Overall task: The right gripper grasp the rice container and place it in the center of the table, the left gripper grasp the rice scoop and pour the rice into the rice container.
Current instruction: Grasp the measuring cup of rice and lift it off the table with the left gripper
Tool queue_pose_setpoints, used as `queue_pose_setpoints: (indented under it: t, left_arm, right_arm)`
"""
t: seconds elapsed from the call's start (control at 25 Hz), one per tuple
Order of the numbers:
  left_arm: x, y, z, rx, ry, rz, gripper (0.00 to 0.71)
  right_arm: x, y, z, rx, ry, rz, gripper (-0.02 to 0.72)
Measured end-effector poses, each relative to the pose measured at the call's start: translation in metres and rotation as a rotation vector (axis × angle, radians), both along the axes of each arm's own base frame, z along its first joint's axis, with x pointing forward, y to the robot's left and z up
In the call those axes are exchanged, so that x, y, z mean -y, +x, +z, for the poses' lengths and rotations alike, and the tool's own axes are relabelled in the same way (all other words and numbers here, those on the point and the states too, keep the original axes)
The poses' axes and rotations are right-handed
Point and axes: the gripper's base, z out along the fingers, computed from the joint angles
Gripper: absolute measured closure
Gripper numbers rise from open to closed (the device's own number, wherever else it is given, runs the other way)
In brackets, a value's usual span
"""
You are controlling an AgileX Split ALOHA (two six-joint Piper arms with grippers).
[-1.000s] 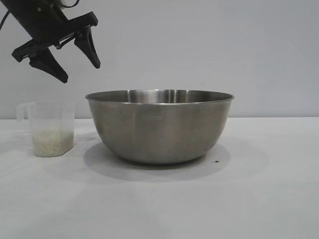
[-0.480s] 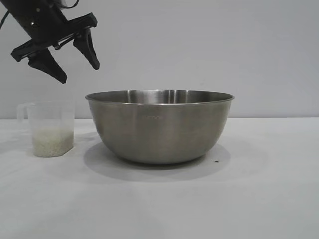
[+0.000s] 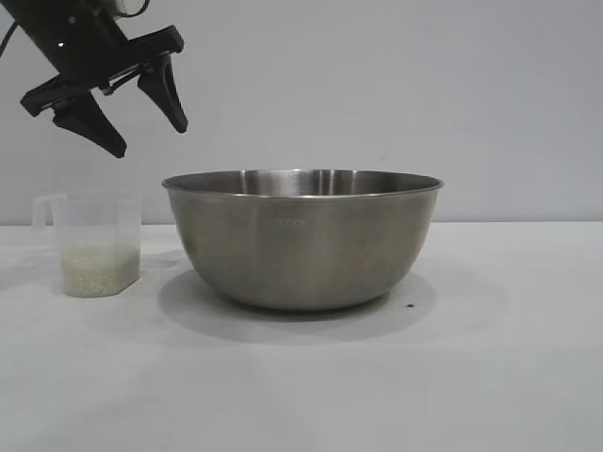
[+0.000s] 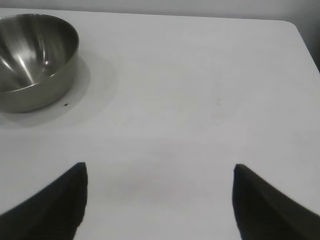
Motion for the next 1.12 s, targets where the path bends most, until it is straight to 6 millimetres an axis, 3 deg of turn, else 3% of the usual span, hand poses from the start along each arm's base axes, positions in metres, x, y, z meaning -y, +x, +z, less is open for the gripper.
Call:
queue_pose_setpoints:
  t: [0.08,0.24,0.48,0.68,0.96,1.12]
  left_arm:
    - [-0.001,-0.004,0.005,-0.001,0.044,-0.044,0.179]
    - [-0.005,-0.019,0.033,0.009,0.088,-0.106,0.179]
    - [-0.029,-0.045,0.077,-0.022,0.105,-0.076,0.179]
    - [-0.038,-0.071,0.099,-0.085,0.168,-0.073,0.179]
    - [-0.046,-0.106,0.111,-0.145,0.227,-0.072,0.179]
    - [-0.049,-0.133,0.106,-0.141,0.232,-0.065,0.179]
  right_arm:
    - [0.0,0.0,0.0,0.0,0.0,0.0,0.169]
    - [0.0,0.0,0.0,0.0,0.0,0.0,0.169]
    - [0.0,0.0,0.0,0.0,0.0,0.0,0.169]
    - [0.0,0.0,0.0,0.0,0.0,0.0,0.169]
    - [0.0,0.0,0.0,0.0,0.0,0.0,0.169]
    - [0.0,0.0,0.0,0.0,0.0,0.0,0.169]
